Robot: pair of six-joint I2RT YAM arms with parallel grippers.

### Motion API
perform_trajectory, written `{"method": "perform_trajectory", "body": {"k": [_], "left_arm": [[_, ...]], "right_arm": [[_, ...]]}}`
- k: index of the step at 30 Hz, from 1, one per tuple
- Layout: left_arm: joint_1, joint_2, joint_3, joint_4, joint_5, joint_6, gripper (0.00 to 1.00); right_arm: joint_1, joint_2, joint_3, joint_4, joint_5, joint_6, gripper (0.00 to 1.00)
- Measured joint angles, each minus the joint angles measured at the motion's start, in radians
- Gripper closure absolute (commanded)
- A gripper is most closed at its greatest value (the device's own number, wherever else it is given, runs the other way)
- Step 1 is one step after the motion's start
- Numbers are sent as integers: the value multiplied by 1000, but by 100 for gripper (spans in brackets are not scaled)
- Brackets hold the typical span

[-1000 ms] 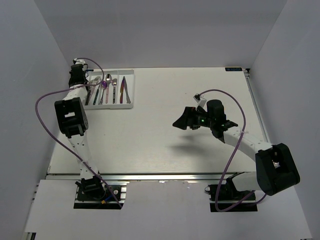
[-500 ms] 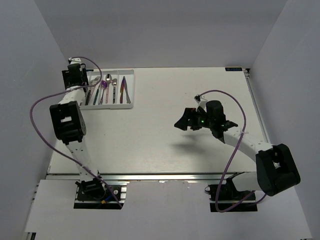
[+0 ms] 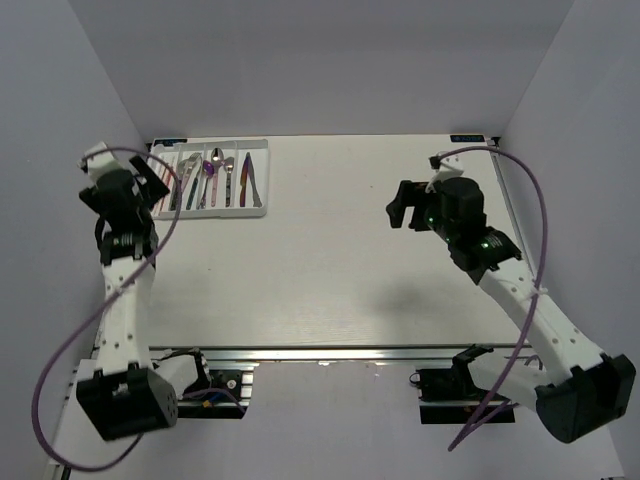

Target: Sort the eating utensils into containers

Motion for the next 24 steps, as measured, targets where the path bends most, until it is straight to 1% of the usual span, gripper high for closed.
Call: {"method": "perform_trajectory", "body": {"k": [2, 5, 8, 11, 13, 16, 19, 24], "left_arm": [[-15, -121, -127, -22, 23, -23, 2], [-55, -243, -252, -62, 72, -46, 2], [-103, -328, -300, -118, 127, -58, 2], [-156, -417, -323, -148, 168, -55, 2], [-201, -494, -354, -145, 166, -54, 2], [-257, -618, -406, -167, 149, -55, 2], [-266, -649, -408, -163, 127, -56, 2], [-267, -618, -415, -163, 113, -58, 2]], "right_arm": [[0, -61, 27, -55, 56, -15, 11], [0, -159, 39, -124, 97, -34, 11], [0, -259, 35, -184, 119, -48, 11], [0, -355, -2, -211, 132, -50, 11], [0, -404, -32, -234, 144, -50, 11], [0, -438, -83, -264, 162, -45, 11], [0, -453, -140, -286, 166, -38, 11], [0, -456, -187, -302, 175, -23, 10]]}}
